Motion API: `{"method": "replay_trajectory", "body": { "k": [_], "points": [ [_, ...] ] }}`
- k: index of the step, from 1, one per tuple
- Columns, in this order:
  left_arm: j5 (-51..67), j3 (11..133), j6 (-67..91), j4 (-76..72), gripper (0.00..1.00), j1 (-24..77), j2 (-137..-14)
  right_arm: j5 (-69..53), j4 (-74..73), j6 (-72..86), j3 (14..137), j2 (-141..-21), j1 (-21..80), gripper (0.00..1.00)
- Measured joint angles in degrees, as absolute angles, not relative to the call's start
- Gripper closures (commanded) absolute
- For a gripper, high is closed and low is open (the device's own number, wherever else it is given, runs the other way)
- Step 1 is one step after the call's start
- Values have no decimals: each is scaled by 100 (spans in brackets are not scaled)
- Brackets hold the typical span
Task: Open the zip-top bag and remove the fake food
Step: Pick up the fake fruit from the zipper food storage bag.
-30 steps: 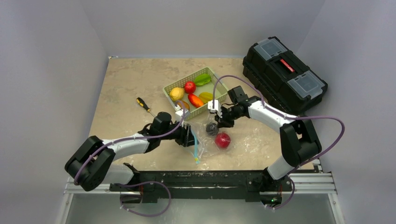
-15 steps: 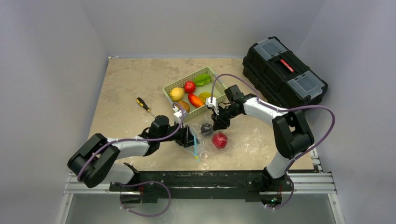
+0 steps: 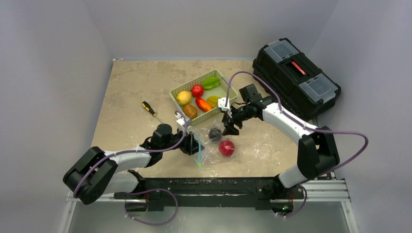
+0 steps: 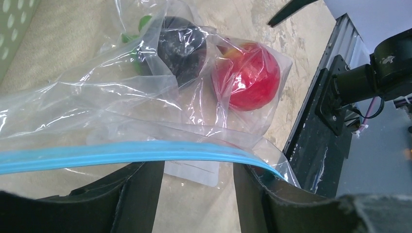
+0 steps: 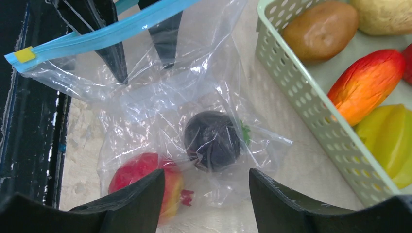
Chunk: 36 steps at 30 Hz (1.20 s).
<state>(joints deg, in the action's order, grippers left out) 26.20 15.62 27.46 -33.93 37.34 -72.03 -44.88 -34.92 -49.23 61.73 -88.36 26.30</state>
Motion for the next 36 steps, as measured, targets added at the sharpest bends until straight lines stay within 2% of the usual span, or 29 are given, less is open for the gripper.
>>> {"method": "replay_trajectory", "body": {
  "k": [4,8,11,15,18,24,27,34,36],
  "points": [
    [2547,1562,2622,-3273,54,3754,-7166,-4410,-3551,-5186,6263,-8674,2720,34],
    [2502,1564,2554,-3190,70,3754,-7223,-3913,-3527,-5426,6265,-8807,3085,36],
    [2482,1564,2488,-3175,71,3754,-7349,-3483,-3505,-5638,6270,-8971,3354,38],
    [2425,1564,2477,-3157,69,3754,-7467,-2978,-3476,-5850,6274,-9271,3553,40],
    [2307,1564,2451,-3118,63,3754,-7487,-2670,-3404,-5981,6274,-9415,3590,42],
    [2093,1564,2440,-3030,56,3754,-7487,-2362,-3282,-6093,6267,-9498,3695,54],
    [2095,1566,2440,-3037,55,3754,-7487,-2322,-3216,-6132,6281,-9666,3804,64],
    [2252,1555,2447,-3323,50,3754,-7428,-2589,-3273,-6224,6292,-9885,3854,66],
    [2283,1531,2449,-3496,48,3754,-7354,-2812,-3339,-6278,6292,-9883,3861,73]
  ]
}}
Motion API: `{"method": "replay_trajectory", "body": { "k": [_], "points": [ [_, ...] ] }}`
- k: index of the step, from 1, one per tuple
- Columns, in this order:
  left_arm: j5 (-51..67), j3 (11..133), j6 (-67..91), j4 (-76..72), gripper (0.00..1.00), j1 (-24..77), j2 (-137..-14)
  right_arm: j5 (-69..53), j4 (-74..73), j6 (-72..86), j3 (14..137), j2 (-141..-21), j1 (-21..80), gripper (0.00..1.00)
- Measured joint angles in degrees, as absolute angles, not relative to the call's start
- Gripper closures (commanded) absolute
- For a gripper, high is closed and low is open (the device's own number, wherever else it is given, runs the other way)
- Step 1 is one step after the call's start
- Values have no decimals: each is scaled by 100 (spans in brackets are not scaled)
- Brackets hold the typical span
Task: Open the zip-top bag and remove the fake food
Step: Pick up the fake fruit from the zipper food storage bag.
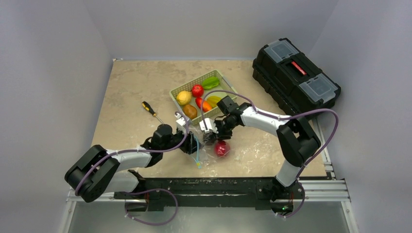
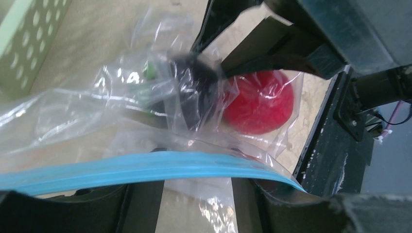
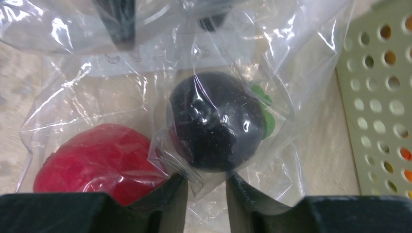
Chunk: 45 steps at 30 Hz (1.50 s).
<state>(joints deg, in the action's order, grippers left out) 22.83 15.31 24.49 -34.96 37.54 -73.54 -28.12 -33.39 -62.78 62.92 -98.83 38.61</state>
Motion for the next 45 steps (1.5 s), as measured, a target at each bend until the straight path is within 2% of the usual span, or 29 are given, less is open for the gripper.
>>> {"method": "replay_trajectory", "body": {
  "k": [5,6,12,17,19,25,28,35,45],
  "points": [
    [2456,1507,2443,-3929,46,3754,-7240,-3433,-3529,-6460,6292,-9883,3861,97],
    [2482,1503,2440,-3986,46,3754,-7240,-3542,-3553,-6458,6292,-9883,3863,100],
    [2510,1284,2438,-4206,47,3754,-7100,-3736,-3446,-6036,6298,-9821,3837,100],
    [2491,1260,2368,-4224,51,3754,-6908,-3916,-3284,-5699,6292,-9244,3540,100],
    [2421,1232,2287,-4241,51,3754,-6873,-3828,-3118,-5596,6252,-8903,3420,80],
    [2064,965,1979,-4215,50,3754,-6676,-3269,-2818,-5387,6213,-8595,3347,52],
    [1933,963,1826,-4134,50,3754,-6628,-3129,-2893,-5430,6211,-8589,3347,49],
    [1828,1035,1684,-3953,51,3754,-6873,-3039,-3168,-5631,6348,-8641,3433,51],
    [1756,1214,1664,-3804,48,3754,-7236,-2676,-3232,-5682,6936,-9810,3999,50]
  ]
}}
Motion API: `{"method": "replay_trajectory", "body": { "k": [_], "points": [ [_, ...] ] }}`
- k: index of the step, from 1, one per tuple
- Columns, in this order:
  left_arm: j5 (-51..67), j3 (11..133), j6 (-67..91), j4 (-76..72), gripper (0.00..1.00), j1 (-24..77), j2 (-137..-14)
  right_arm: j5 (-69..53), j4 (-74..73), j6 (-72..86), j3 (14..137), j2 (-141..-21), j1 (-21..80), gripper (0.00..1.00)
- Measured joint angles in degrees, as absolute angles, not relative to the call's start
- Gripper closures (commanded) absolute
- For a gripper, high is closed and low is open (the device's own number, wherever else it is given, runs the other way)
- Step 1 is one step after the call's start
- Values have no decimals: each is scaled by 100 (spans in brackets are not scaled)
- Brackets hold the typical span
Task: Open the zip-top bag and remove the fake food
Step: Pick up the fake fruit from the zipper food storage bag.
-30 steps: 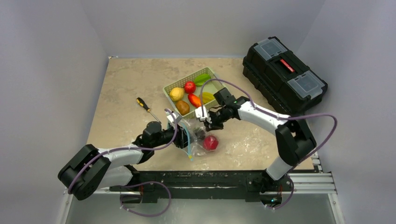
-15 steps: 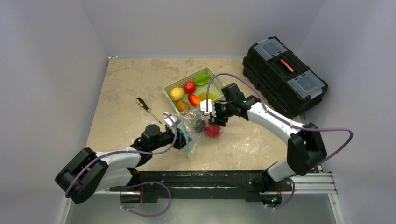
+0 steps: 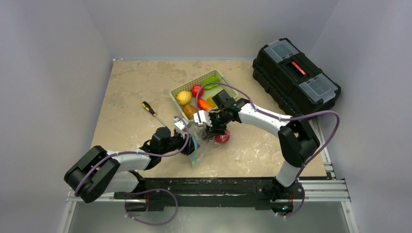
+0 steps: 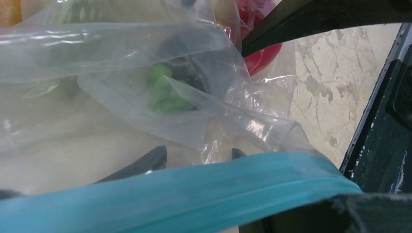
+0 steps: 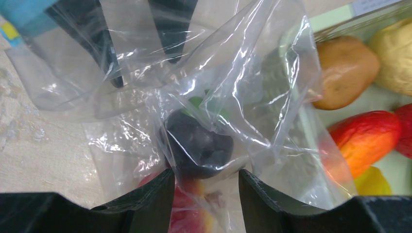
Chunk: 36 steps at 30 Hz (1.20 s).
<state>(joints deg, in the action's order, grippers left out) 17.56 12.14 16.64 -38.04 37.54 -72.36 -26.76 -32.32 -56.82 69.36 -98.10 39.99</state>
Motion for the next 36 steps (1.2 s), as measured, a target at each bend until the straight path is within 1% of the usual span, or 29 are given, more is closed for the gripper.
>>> {"method": "replay_trajectory", "body": {
  "k": [3,7,10,13,15,20,22,24,29,36],
  "points": [
    [1756,1214,1664,-3804,47,3754,-7321,-2528,-3227,-5682,6936,-9983,4049,50],
    [1756,1216,1664,-3804,45,3754,-7404,-2504,-3236,-5758,6934,-10099,4093,54],
    [1756,1216,1643,-3813,41,3754,-7411,-2539,-3286,-5907,6934,-10110,4136,62],
    [1747,1216,1616,-3863,38,3754,-7406,-2685,-3391,-6084,6941,-10158,4185,68],
    [1734,1203,1575,-3916,38,3756,-7387,-2808,-3496,-6187,6973,-10248,4239,71],
    [1734,1026,1503,-4027,37,3758,-7262,-3074,-3765,-6337,7150,-10444,4320,74],
    [1754,982,1437,-4075,37,3760,-7220,-3201,-3848,-6383,7183,-10475,4335,78],
    [1796,969,1387,-4115,37,3765,-7201,-3315,-3938,-6399,7194,-10475,4342,84],
    [1962,941,1369,-4254,36,3769,-7194,-3820,-4357,-6453,7358,-10624,4340,85],
    [2303,847,1278,-4429,36,3824,-7192,-4283,-4663,-6191,7441,-10777,4346,83]
  ]
}}
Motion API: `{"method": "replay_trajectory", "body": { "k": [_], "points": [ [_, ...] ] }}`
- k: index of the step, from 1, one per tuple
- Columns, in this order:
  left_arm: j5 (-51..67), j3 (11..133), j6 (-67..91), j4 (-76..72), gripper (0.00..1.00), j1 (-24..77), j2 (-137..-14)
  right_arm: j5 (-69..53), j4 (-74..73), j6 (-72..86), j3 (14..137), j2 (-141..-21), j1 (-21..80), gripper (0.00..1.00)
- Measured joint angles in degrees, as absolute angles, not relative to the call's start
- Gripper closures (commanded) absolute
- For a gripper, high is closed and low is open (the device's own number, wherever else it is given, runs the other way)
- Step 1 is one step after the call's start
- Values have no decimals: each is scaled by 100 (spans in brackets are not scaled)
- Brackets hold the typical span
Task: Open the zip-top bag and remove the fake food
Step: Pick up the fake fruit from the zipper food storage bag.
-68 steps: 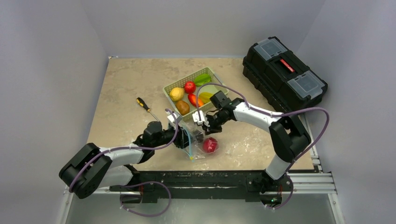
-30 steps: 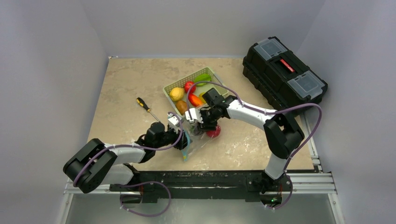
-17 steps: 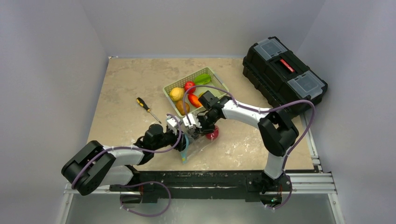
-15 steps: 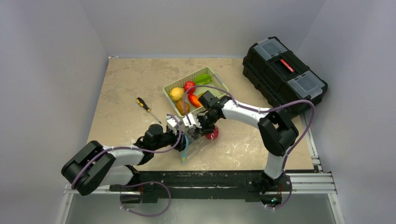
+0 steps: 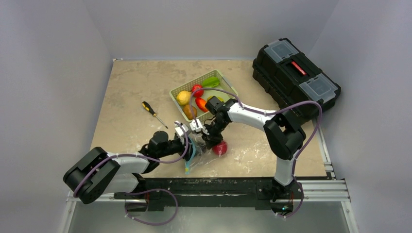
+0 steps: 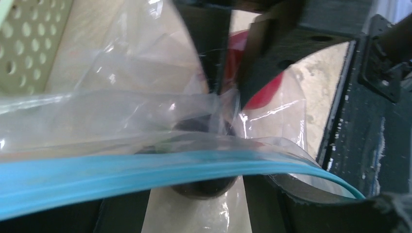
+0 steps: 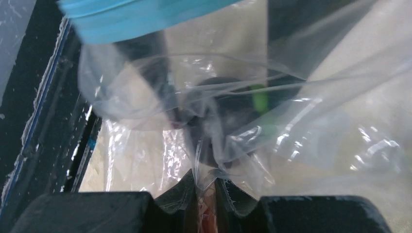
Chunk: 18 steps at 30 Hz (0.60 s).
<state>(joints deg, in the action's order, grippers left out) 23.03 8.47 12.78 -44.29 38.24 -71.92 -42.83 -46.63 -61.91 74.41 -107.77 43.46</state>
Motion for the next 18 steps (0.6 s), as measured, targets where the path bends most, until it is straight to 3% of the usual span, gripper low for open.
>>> {"method": "replay_trajectory", "body": {
  "k": [9,18],
  "points": [
    [2683,663,1173,-5194,36,4117,-7262,-4797,-4115,-5349,7266,-10726,3848,80],
    [2665,663,1059,-5273,34,4303,-7308,-5046,-4001,-5439,6976,-10328,3527,66]
  ]
}}
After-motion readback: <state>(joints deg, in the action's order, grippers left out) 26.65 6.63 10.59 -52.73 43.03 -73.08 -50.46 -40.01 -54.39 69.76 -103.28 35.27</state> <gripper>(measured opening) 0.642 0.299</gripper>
